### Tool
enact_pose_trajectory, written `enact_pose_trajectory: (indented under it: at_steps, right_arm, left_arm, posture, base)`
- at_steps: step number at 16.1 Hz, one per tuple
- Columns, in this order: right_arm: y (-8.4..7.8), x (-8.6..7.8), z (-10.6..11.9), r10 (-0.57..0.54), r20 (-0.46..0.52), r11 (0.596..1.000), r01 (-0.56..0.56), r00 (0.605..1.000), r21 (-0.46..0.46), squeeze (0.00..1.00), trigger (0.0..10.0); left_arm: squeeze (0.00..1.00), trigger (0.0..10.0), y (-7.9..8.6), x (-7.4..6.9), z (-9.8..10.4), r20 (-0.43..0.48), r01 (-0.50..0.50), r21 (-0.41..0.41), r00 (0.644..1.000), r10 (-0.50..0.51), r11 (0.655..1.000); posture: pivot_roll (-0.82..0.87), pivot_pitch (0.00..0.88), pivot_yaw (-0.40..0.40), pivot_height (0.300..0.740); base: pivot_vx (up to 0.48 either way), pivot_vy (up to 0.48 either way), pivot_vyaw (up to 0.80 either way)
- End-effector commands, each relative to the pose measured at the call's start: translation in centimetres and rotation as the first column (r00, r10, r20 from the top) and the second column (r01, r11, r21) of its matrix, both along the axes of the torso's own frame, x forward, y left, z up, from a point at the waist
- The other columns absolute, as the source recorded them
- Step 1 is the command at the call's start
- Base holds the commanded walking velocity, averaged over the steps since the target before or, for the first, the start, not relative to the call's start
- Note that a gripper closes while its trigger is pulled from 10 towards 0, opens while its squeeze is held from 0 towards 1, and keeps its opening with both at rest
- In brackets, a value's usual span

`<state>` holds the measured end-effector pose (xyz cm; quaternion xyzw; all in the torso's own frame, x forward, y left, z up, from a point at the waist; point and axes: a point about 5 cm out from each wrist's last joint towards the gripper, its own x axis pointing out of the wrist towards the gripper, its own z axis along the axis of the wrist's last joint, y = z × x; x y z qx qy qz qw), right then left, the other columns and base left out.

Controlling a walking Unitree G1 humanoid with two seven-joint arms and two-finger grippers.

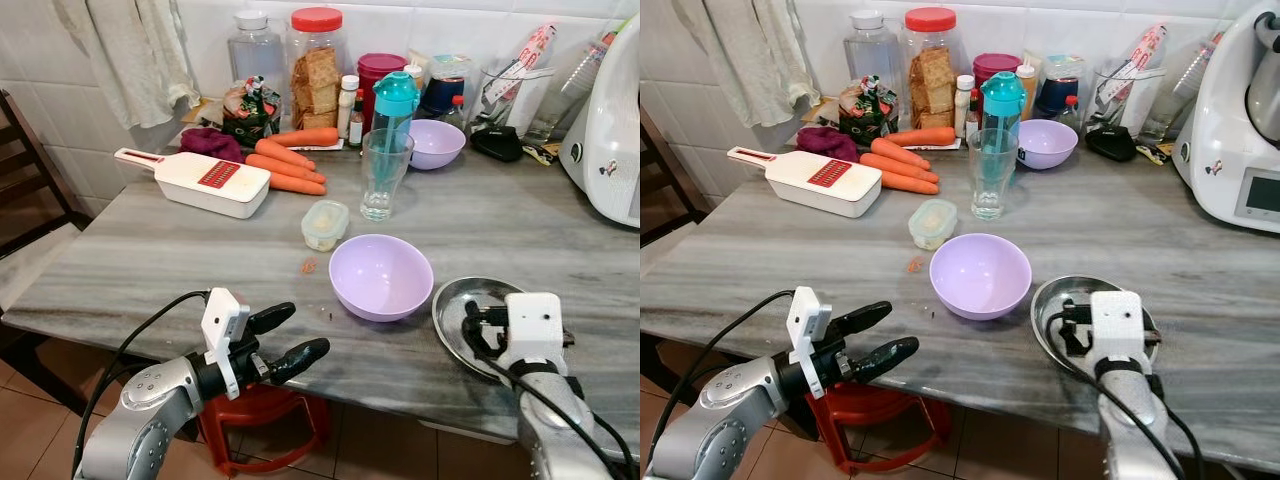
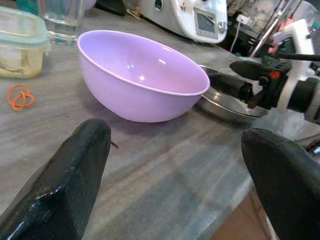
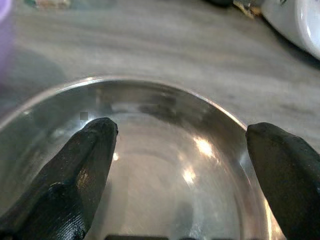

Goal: Setting the table

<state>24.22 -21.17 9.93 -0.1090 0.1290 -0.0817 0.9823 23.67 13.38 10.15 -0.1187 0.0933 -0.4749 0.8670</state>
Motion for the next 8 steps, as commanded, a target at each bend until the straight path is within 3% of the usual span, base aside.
enact_pose_trajectory:
  at_steps: [1, 8]
  right_arm:
    - [-0.1, 0.2, -0.2, 0.002, -0.021, 1.0, -0.002, 1.0, 0.018, 0.0, 10.0]
    - [1.3, -0.3, -1.5, 0.065, -0.115, 0.991, -0.051, 0.991, 0.124, 0.0, 10.0]
  left_arm:
    - [0.0, 10.0, 0.0, -0.2, 0.3, 0.009, 0.017, 0.012, 1.0, -0.017, 1.0]
    - [0.0, 10.0, -0.2, -0.1, 0.3, 0.011, 0.037, 0.021, 0.999, -0.037, 0.999]
  posture:
    - [-0.04, 0.0, -0.008, 0.74]
    - [-0.04, 0.0, -0.007, 0.74]
  base:
    - [0.0, 0.0, 0.0]
    - [0.0, 0.0, 0.0]
